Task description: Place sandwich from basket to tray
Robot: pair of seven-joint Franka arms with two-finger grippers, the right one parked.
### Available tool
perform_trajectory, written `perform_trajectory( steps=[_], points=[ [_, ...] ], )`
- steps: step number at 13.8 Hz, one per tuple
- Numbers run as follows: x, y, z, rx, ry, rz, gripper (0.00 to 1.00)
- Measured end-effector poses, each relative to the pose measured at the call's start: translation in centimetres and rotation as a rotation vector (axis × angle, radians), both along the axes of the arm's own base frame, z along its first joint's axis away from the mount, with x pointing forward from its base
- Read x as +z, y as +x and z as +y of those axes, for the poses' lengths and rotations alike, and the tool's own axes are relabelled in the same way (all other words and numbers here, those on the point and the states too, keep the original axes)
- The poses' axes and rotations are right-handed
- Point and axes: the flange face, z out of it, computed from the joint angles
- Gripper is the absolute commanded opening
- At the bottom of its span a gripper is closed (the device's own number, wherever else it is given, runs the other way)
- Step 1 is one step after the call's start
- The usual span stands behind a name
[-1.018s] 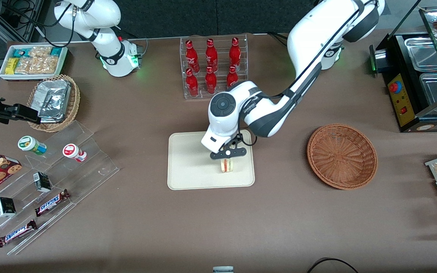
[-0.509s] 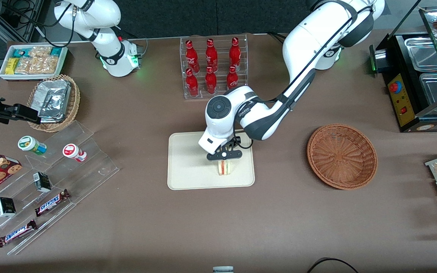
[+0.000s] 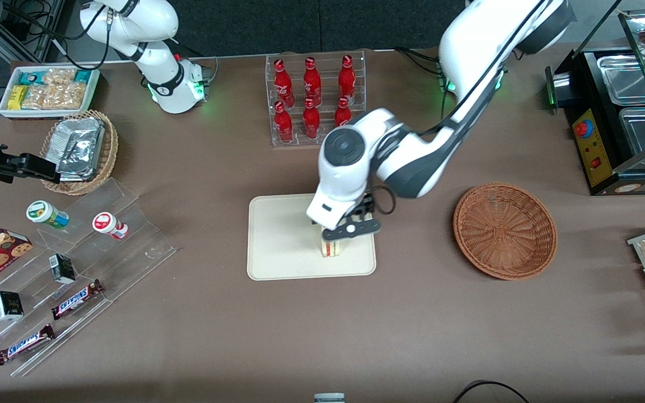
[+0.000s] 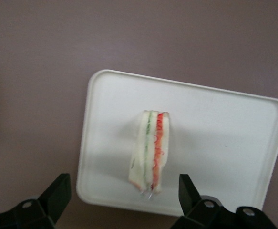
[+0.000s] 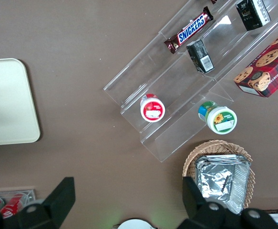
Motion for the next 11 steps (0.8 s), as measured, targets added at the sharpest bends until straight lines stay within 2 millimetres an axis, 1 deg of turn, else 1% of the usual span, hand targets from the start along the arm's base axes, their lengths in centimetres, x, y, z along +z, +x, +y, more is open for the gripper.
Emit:
perform_trajectory(
  steps=[1, 3, 5, 7, 9, 11],
  points=[
    [2.9, 0.3, 2.1, 0.035, 0.012, 0.006, 0.99],
    [8.0, 0.8, 6.8, 0.102, 0.036, 0.015, 0.99],
    [11.9, 1.0, 11.2, 0.157, 0.068, 0.015, 0.99],
    [14.6, 0.9, 15.3, 0.152, 0.110, 0.038, 0.99],
    [16.7, 0.9, 19.5, 0.113, 0.119, 0.078, 0.99],
    [18.9, 1.1, 24.9, 0.064, 0.084, 0.121, 0.99]
  ],
)
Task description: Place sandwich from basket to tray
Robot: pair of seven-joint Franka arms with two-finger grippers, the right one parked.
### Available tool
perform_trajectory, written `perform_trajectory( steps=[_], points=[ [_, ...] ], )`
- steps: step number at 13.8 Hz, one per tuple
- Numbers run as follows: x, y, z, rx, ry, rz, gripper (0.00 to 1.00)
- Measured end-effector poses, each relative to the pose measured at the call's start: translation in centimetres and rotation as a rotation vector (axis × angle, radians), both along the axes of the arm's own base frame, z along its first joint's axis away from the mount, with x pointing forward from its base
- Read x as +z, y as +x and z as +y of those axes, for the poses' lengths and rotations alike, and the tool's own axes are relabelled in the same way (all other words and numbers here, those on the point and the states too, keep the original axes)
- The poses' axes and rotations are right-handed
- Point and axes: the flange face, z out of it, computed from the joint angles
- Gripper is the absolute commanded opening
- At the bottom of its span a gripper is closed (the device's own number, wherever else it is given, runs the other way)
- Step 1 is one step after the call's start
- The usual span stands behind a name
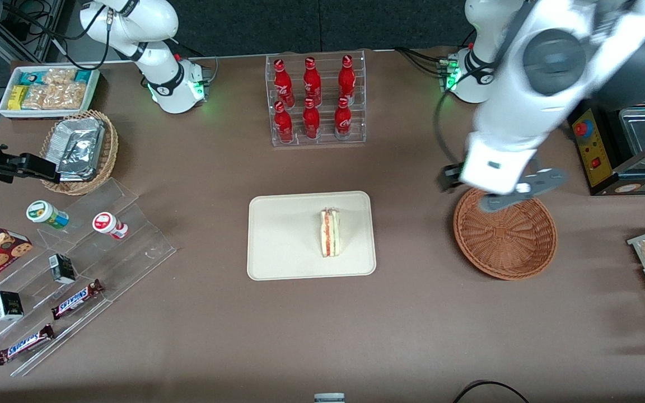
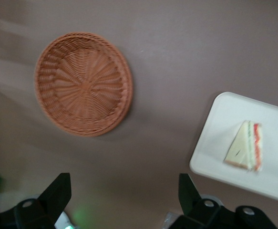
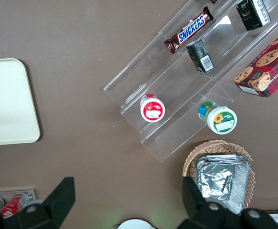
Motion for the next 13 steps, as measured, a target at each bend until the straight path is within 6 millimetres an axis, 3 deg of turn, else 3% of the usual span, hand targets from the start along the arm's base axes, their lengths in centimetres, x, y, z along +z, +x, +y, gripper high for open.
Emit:
perform_trajectory(
  steps=[4, 7, 10, 13],
  points=[
    [3.1, -0.4, 10.3, -0.099, -0.033, 0.037, 0.99],
    [4.7, -2.0, 17.3, -0.150, -0.059, 0.036, 0.99],
    [5.5, -4.3, 20.4, -0.211, -0.089, 0.038, 0.99],
    [5.7, -5.2, 20.4, -0.256, -0.098, 0.047, 0.99]
  ],
)
